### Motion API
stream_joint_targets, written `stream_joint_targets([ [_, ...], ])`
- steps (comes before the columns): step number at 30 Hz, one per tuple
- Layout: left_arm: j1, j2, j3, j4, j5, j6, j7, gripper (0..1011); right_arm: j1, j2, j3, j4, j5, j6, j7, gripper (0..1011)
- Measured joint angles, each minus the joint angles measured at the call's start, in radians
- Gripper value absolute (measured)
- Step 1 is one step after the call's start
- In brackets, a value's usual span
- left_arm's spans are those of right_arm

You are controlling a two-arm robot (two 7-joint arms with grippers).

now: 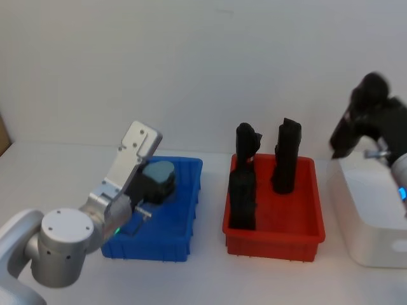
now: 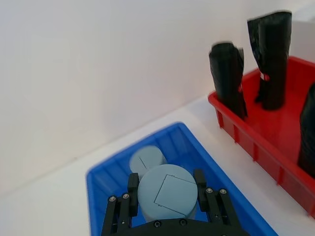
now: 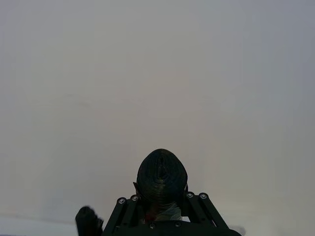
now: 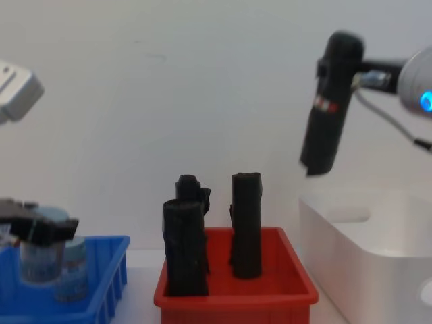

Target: Pick the cotton swabs from the blue box and place them into the white box.

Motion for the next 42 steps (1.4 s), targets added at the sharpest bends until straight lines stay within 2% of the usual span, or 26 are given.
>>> stream_joint_targets([
  [10, -0.057, -0.008, -0.005, -0.056, 0.112, -0.006, -0.006, 670, 0.002, 0.032, 0.052, -0.066, -0.024, -0.072, -0.087, 348],
  [18, -0.129, -0.031, -0.005, -0.081, 0.201, -0.042, -0.046, 670, -0.013, 0.065, 0.090, -0.097, -0.051, -0.086, -0.148, 348],
  [28, -0.222, -0.069, 0.000, -0.083, 0.287, -0.113, -0.112, 670, -0.043, 0.090, 0.119, -0.115, -0.066, -0.034, -0.178, 348],
  [37, -0.259, -0.083, 0.000, -0.090, 0.315, -0.133, -0.145, 670, -0.061, 0.090, 0.123, -0.109, -0.063, 0.035, -0.160, 348],
  [42, -0.268, -0.086, -0.002, -0.095, 0.317, -0.132, -0.166, 670, -0.065, 0.075, 0.113, -0.082, -0.059, 0.075, -0.146, 348],
])
